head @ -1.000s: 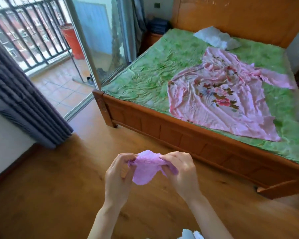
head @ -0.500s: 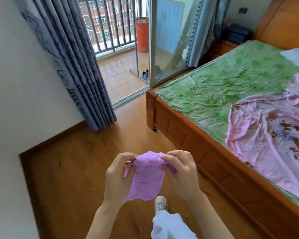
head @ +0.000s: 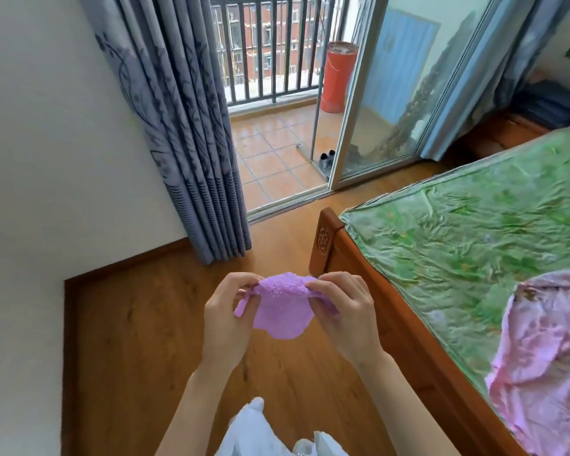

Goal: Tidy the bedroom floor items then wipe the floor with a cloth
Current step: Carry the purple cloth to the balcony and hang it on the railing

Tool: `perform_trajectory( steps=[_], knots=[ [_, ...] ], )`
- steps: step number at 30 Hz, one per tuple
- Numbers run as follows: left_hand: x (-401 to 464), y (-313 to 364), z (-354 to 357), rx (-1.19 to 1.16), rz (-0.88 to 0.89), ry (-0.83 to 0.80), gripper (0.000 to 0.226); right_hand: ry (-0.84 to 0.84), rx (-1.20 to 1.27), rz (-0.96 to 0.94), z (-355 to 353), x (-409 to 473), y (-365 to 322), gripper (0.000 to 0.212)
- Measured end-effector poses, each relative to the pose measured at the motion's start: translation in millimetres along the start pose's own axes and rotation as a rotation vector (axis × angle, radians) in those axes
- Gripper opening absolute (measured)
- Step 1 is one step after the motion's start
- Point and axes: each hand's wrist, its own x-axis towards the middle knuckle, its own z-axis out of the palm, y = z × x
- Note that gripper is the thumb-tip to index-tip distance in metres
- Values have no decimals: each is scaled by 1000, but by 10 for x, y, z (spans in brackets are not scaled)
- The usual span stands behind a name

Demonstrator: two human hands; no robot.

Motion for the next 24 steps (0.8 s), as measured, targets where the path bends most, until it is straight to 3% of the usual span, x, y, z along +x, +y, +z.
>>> perform_trajectory(
  steps=[5,20,24],
  knots=[
    [562,-412,6,16,-27,-5,31,-37,41,-11,441,510,279,11],
    [2923,-1465,-184,56,67,-82,21,54,-37,99,1927,2284,821,12],
    [3376,-1714,-37,68,68,-78,27,45,-33,137,2128,2595,1005,15]
  ],
)
